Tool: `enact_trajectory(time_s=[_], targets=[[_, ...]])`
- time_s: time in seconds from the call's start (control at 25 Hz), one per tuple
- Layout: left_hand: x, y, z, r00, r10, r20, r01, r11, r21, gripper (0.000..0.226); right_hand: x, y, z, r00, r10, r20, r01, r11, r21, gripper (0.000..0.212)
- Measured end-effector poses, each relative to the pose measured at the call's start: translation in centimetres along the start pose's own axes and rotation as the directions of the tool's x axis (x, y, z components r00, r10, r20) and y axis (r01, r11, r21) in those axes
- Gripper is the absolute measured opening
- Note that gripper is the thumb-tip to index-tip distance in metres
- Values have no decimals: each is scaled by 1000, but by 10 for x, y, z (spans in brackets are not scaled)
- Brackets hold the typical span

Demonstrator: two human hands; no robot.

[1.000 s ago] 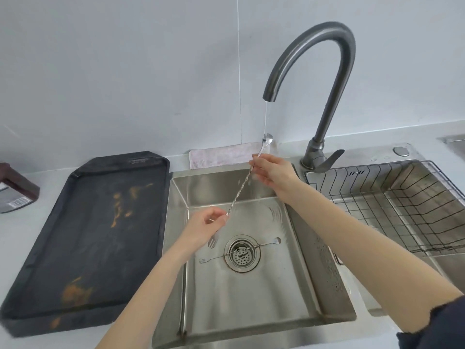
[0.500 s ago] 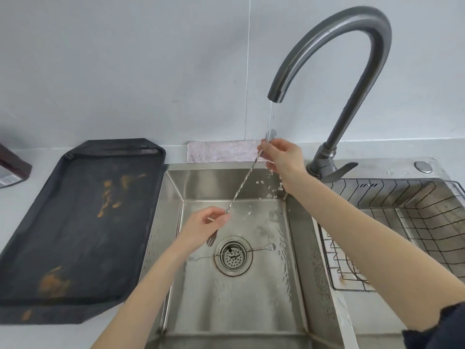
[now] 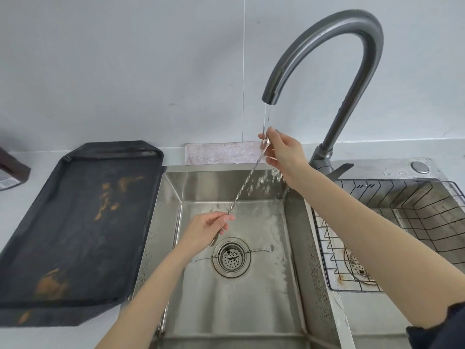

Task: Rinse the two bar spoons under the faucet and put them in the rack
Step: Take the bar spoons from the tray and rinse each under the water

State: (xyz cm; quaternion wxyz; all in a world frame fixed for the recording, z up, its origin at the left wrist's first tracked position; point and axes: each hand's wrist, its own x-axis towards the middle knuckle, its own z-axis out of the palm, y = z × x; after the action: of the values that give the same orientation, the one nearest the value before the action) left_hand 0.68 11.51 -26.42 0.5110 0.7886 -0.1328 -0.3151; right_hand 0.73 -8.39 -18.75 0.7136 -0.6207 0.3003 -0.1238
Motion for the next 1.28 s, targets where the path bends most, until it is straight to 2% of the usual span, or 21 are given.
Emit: enact_trajectory(time_s=[0.08,0.28,0.36,0.44,0.52,0.6,0.72,0.84,1.0,1.12,1.28], targets=[[1,-1,1,1000,7,-17,-7,1000,5,19,-2,2,1,1000,-17,14,17,1000,-20,26],[-1,6,7,1000,20,7,-20,1000,14,18,-9,27,8,982,8,187,15,993,-121,30],[-6,16,7,998,15,60,-12,999,-40,20,-6,29,7,988,7,156,16,990,-144,42],[-10,28,4,987,37,154,-20,994,-110,29,-2,31,3,996,5,84,10,984,-179,63],[-11,40,-1,972,70,225,-44,992,-116,29,1,36,0,1000,8,19,-4,981,-193,69],[-11,52,-2,961,109,254,-66,983,-171,19,3,45,-4,999,12,-34,-20,974,-224,60],[-6,67,-4,954,155,256,-73,951,-301,21,7,61,-8,994,95,-51,-105,959,-263,27],[8,81,-4,950,185,253,-81,925,-372,25,3,86,-7,981,191,-32,-193,948,-252,31],[35,99,4,972,146,184,-99,966,-240,14,-12,109,-13,950,306,67,-262,894,-364,26],[52,105,12,993,108,52,-101,987,-125,14,-22,112,-18,942,292,163,-164,828,-537,25],[66,105,22,989,139,-41,-139,990,21,19,-28,113,-23,959,209,190,-28,740,-671,25]])
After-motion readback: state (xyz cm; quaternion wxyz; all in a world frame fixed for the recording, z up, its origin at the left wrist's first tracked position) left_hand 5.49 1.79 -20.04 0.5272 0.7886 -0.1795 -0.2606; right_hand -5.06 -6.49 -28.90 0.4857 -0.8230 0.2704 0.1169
